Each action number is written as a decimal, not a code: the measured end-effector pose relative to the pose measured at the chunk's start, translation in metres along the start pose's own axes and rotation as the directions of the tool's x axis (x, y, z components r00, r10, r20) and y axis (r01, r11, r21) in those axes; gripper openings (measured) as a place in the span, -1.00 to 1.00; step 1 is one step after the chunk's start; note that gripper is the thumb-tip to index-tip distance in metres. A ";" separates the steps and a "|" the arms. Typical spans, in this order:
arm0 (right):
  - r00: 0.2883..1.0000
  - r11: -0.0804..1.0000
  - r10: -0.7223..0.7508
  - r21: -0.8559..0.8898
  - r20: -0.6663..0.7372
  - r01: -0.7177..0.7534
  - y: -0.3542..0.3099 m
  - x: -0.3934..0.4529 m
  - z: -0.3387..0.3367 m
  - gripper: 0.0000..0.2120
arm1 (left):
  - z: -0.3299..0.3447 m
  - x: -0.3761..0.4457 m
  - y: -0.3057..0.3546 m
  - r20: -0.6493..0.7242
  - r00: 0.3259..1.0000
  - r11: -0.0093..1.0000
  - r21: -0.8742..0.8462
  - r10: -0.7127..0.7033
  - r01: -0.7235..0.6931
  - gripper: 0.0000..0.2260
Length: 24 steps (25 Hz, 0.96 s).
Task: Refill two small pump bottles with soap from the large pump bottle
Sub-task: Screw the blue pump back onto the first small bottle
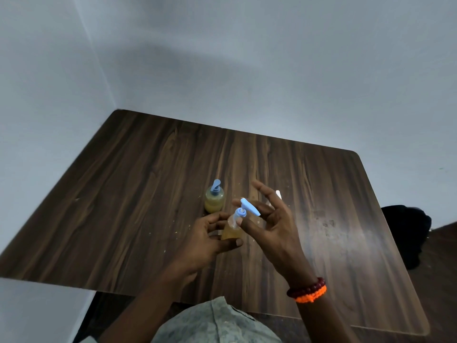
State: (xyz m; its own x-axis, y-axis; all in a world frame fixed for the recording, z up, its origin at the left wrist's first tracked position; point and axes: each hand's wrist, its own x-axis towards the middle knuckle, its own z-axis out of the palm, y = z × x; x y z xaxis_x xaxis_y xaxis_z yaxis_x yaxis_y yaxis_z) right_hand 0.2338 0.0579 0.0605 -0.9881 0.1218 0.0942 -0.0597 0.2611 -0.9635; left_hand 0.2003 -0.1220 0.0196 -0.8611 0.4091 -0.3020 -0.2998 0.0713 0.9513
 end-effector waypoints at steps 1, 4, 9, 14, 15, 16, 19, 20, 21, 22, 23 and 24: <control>1.000 1.000 -0.021 -0.023 -0.017 0.020 0.000 0.000 0.001 -0.34 | 0.000 0.000 -0.001 0.000 1.000 1.000 -0.001 0.003 -0.003 -0.51; 0.998 0.993 -0.042 -0.109 -0.045 0.036 -0.001 -0.001 0.005 -0.42 | 0.002 -0.001 -0.004 0.021 1.000 1.000 0.010 0.021 -0.022 -0.49; 0.998 0.995 0.003 -0.096 0.060 0.003 -0.001 -0.007 -0.008 -0.33 | 0.000 -0.002 -0.003 0.028 0.999 0.999 0.027 0.023 -0.024 -0.48; 0.999 0.988 -0.043 -0.147 -0.021 0.039 0.001 -0.011 -0.006 -0.39 | 0.003 -0.003 -0.005 0.038 0.999 1.000 0.027 0.011 -0.012 -0.52; 0.999 0.990 -0.030 -0.138 -0.013 0.028 0.001 -0.012 -0.006 -0.33 | 0.004 -0.002 -0.005 0.044 0.999 1.000 0.026 0.003 -0.004 -0.51; 1.000 0.991 -0.020 -0.129 0.001 0.020 0.000 -0.012 -0.007 -0.27 | 0.004 -0.002 -0.005 0.045 0.999 1.000 0.026 0.001 -0.002 -0.50; 1.000 0.994 -0.017 -0.111 0.022 0.020 -0.001 -0.012 -0.013 -0.27 | 0.003 -0.002 -0.003 0.017 1.000 1.000 0.025 0.010 -0.010 -0.48; 1.000 0.995 -0.019 -0.101 0.009 0.020 0.000 -0.012 -0.013 -0.32 | 0.002 -0.002 -0.003 0.017 1.000 0.999 0.026 0.019 -0.020 -0.49; 0.999 0.995 -0.029 -0.100 -0.014 0.028 0.000 -0.011 -0.012 -0.37 | 0.002 -0.003 -0.003 0.024 0.999 0.999 0.029 0.030 -0.031 -0.52; 0.998 0.993 -0.040 -0.113 -0.039 0.035 0.001 -0.010 -0.010 -0.41 | 0.002 -0.003 -0.003 0.036 0.999 0.999 0.029 0.038 -0.039 -0.53; 0.998 0.991 -0.041 -0.129 -0.052 0.034 0.001 -0.011 -0.008 -0.40 | 0.002 -0.003 -0.004 0.051 0.998 0.999 0.026 0.040 -0.041 -0.54; 0.998 0.990 -0.029 -0.137 -0.048 0.022 0.001 -0.011 -0.007 -0.34 | 0.003 -0.002 -0.004 0.062 0.997 0.999 0.023 0.039 -0.041 -0.54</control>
State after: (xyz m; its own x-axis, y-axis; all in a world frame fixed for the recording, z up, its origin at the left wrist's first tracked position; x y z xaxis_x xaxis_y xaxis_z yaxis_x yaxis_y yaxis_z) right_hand 0.2459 0.0636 0.0599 -0.9781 0.1597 0.1337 -0.0614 0.3924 -0.9177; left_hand 0.2049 -0.1208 0.0164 -0.8449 0.4675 -0.2602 -0.2551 0.0755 0.9640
